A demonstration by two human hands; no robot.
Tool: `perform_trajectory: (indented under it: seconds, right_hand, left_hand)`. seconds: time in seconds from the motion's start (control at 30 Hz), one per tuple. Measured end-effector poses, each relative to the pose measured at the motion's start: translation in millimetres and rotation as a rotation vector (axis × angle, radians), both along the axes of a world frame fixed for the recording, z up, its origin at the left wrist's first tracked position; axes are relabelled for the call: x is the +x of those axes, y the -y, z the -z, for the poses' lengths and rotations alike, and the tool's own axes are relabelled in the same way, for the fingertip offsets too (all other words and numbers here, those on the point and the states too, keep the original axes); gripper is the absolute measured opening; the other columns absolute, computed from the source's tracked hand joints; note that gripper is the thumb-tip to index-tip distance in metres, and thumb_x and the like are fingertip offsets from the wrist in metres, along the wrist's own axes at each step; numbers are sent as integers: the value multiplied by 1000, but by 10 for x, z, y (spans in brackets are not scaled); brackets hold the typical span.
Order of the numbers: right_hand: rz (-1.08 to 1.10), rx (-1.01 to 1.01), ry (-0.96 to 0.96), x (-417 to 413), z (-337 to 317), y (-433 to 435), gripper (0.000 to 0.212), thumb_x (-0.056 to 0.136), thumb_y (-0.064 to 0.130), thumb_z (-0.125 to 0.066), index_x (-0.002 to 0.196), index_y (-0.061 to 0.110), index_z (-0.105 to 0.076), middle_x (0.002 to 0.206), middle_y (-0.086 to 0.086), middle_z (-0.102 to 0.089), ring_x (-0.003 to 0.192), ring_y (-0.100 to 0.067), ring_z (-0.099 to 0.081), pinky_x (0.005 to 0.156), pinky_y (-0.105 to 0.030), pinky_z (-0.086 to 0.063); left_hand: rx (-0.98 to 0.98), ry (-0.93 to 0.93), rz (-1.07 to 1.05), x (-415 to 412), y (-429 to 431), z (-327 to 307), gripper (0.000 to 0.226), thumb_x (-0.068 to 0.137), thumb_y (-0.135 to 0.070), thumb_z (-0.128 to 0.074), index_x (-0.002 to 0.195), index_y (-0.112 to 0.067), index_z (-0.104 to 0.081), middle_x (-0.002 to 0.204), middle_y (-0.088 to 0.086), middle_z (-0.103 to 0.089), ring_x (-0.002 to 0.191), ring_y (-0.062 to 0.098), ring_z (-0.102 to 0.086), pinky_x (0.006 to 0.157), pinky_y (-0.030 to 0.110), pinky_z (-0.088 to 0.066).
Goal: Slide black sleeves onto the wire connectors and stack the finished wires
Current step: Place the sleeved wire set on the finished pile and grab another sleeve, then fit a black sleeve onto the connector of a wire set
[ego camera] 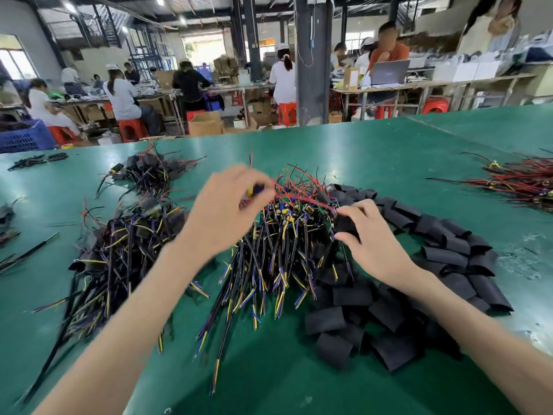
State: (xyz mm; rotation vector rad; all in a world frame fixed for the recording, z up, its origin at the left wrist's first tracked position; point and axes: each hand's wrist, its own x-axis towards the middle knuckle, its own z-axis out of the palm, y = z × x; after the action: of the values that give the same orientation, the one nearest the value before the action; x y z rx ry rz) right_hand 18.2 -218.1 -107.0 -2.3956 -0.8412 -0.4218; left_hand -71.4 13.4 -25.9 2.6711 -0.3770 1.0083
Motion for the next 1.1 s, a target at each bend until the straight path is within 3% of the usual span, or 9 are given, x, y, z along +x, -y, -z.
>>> perform_trajectory:
  seconds: [0.13, 0.37, 0.5, 0.67, 0.87, 1.0, 1.1]
  right_hand:
    - [-50, 20, 5, -27, 45, -57, 44, 84, 9, -67, 125, 5, -52, 108, -3, -40, 99, -23, -49, 84, -13, -25]
    - [-55, 54, -34, -12, 73, -119, 41, 83, 10, -69, 122, 8, -57, 113, -7, -51, 108, -25, -51, 94, -27, -34]
    - [-38, 84, -16, -5, 82, -119, 40, 82, 9, -70, 120, 9, -59, 110, -5, -53, 102, -22, -53, 86, -23, -34]
    - [-31, 141, -12, -14, 69, -118, 37, 81, 7, -71, 116, 11, -61, 106, -4, -55, 79, -13, -46, 75, -20, -31]
    - [-46, 196, 1, -43, 30, -142, 36, 77, 8, -74, 112, 10, -64, 102, -2, -57, 86, -14, -51, 75, -16, -30]
    - [-41, 249, -52, -62, 3, -138, 36, 77, 10, -74, 112, 11, -64, 103, 0, -56, 96, -20, -56, 88, -32, -44]
    - [-37, 291, -105, -71, -25, -133, 37, 77, 10, -75, 112, 13, -64, 101, 4, -54, 96, -16, -54, 92, -43, -46]
  left_hand:
    - [-87, -63, -59, -59, -126, 516, 21, 93, -30, -55, 103, -18, -67, 88, -7, -57, 85, 21, -55, 82, 37, -39]
    - [-111, 1, -53, -142, -129, 714, 30, 94, -38, -42, 103, -20, -65, 89, -5, -56, 79, 12, -46, 73, 33, -32]
    - [-119, 81, -89, -148, -103, 746, 28, 95, -33, -45, 104, -17, -66, 89, -8, -51, 81, 12, -47, 73, 29, -29]
    - [-119, 106, -112, -158, -110, 747, 28, 95, -32, -45, 105, -17, -66, 86, -11, -44, 76, 12, -45, 72, 29, -29]
    - [-90, 45, -87, -170, -111, 774, 27, 95, -34, -45, 105, -19, -65, 90, -2, -57, 80, 14, -47, 73, 30, -31]
    - [-99, 49, -49, -177, -98, 754, 26, 95, -34, -45, 105, -20, -64, 90, -6, -54, 79, 10, -44, 73, 27, -28]
    - [-87, 21, -24, -194, -96, 731, 28, 95, -36, -44, 106, -21, -65, 91, -11, -52, 80, 8, -44, 75, 27, -30]
